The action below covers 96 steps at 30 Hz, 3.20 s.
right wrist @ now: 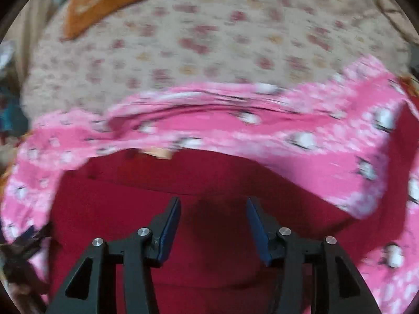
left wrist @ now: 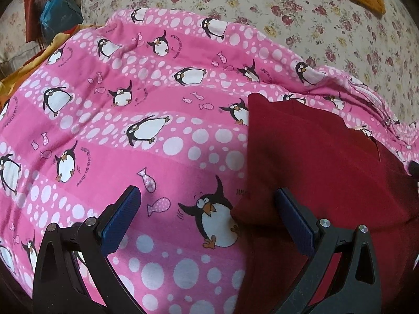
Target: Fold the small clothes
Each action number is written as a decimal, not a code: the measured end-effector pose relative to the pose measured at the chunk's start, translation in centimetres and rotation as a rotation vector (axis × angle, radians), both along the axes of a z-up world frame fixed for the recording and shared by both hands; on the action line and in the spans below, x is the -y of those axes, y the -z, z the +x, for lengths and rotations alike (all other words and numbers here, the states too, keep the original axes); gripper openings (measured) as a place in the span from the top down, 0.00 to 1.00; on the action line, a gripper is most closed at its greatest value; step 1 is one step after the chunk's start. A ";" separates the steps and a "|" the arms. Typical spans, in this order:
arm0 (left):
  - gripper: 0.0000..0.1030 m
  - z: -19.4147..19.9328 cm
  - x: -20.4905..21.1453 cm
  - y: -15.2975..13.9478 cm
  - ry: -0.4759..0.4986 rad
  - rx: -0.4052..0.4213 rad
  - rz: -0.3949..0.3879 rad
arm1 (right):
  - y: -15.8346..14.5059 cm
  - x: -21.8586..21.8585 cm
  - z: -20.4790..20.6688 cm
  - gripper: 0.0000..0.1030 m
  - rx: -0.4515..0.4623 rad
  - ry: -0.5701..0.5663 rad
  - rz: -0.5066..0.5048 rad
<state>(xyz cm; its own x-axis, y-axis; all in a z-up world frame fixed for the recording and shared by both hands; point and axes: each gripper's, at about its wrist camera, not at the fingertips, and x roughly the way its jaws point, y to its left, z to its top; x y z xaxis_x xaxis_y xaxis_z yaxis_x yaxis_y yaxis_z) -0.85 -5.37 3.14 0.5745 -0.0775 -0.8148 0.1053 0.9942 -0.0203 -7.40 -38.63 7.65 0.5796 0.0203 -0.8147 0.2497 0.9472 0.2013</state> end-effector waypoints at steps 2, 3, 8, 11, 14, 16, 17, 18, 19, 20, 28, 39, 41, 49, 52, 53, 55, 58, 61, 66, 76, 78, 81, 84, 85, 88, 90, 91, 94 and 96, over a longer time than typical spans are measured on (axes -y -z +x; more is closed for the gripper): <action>0.01 0.0 0.0 0.0 -0.001 -0.002 -0.004 | 0.3 -2.5 1.6 0.52 -0.001 -0.077 0.050; 0.01 0.0 0.1 0.1 -0.003 -0.004 -0.005 | 0.7 -4.4 3.0 0.52 -0.001 -0.127 0.076; 0.01 0.1 -0.1 0.3 -0.001 -0.019 -0.024 | 1.3 -11.8 8.2 0.54 0.030 -0.296 0.062; 0.01 0.4 -0.4 0.4 0.000 -0.035 -0.047 | 2.3 -16.2 11.4 0.56 0.026 -0.396 0.028; 0.01 0.6 -0.4 0.5 -0.001 -0.040 -0.054 | 4.4 -19.0 14.5 0.62 -0.021 -0.426 -0.051; 0.01 0.7 -0.3 0.6 0.000 -0.040 -0.051 | 6.2 -20.0 16.3 0.62 -0.061 -0.408 -0.151; 0.01 0.8 -0.4 0.6 0.002 -0.044 -0.053 | 6.5 -20.0 16.8 0.62 -0.062 -0.398 -0.167; 0.01 0.8 -0.4 0.6 0.002 -0.045 -0.056 | 6.4 -19.8 17.1 0.62 -0.059 -0.380 -0.146; 0.01 0.9 -0.4 0.6 0.002 -0.047 -0.057 | 6.2 -19.4 17.1 0.62 -0.056 -0.366 -0.132; 0.01 0.9 -0.4 0.6 0.001 -0.048 -0.055 | 5.9 -19.0 17.0 0.62 -0.052 -0.352 -0.121; 0.01 0.5 -0.3 0.5 -0.003 -0.032 -0.032 | 3.2 -13.4 9.6 0.62 -0.065 -0.310 -0.090; 0.01 -0.8 0.2 -0.6 0.033 0.029 -0.010 | 2.8 -7.5 1.0 0.61 -0.125 -0.204 -0.081; 0.01 -1.2 0.2 -0.9 0.044 0.040 -0.016 | 2.3 -7.1 0.1 0.59 -0.114 -0.190 -0.070; 0.01 -2.5 1.7 -2.0 0.143 0.047 -0.110 | 3.1 -4.5 -2.6 0.52 -0.106 -0.052 -0.060; 0.01 -2.4 2.6 -1.4 0.168 0.005 -0.112 | 2.5 -4.6 -2.7 0.52 -0.112 -0.051 -0.055; 0.01 -2.4 2.9 -1.1 0.175 -0.014 -0.106 | 2.2 -4.5 -3.0 0.52 -0.111 -0.051 -0.039; 0.01 -2.4 3.3 -0.7 0.185 -0.031 -0.094 | 1.3 -3.8 -3.8 0.52 -0.100 -0.038 -0.009; 0.01 -2.5 3.6 -0.4 0.182 -0.029 -0.067 | -0.1 -1.9 -5.6 0.52 -0.068 -0.001 -0.025; 0.01 -2.5 3.8 -0.3 0.179 -0.029 -0.064 | -1.3 1.7 -7.3 0.45 -0.052 0.073 -0.056; 0.01 -2.4 3.6 -0.2 0.179 -0.033 -0.061 | -2.9 9.3 -8.6 0.36 -0.052 0.268 -0.114; 0.01 -1.7 3.7 0.4 0.177 -0.051 -0.067 | -2.3 21.7 -6.7 0.29 -0.139 0.574 -0.234; 0.01 -1.5 3.8 0.5 0.177 -0.056 -0.069 | -1.4 23.3 -5.7 0.29 -0.193 0.592 -0.251; 0.01 -1.5 3.9 0.6 0.181 -0.056 -0.067 | 0.0 25.2 -4.9 0.29 -0.229 0.618 -0.263; 0.01 -1.3 4.0 0.8 0.181 -0.063 -0.069 | 0.8 26.3 -4.8 0.31 -0.204 0.617 -0.258; 0.01 -1.2 4.0 0.8 0.179 -0.066 -0.072 | 0.9 26.5 -4.8 0.43 -0.197 0.609 -0.257; 0.01 -1.2 4.0 0.8 0.176 -0.065 -0.074 | 0.8 26.9 -4.9 0.66 -0.177 0.563 -0.237; 0.01 -1.2 4.1 0.8 0.177 -0.063 -0.071 | -0.3 26.9 -5.3 0.80 -0.126 0.511 -0.190; 0.01 -1.2 4.0 0.7 0.177 -0.061 -0.070 | -0.9 26.8 -5.6 0.81 -0.100 0.493 -0.159; 0.01 -1.3 3.9 0.6 0.173 -0.056 -0.071 | -3.8 25.2 -6.0 0.87 0.010 0.389 -0.029; 0.01 -1.3 3.7 0.4 0.166 -0.047 -0.074 | -6.3 22.8 -6.0 0.89 0.077 0.278 0.032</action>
<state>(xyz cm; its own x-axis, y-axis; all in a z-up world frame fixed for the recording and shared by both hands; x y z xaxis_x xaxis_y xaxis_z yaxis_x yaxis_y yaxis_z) -2.16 -9.06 2.78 0.5101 -0.2286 -0.8292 0.2648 0.9589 -0.1015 -13.38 -61.39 13.94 0.6264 -0.1231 -0.7697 0.4820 0.8372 0.2584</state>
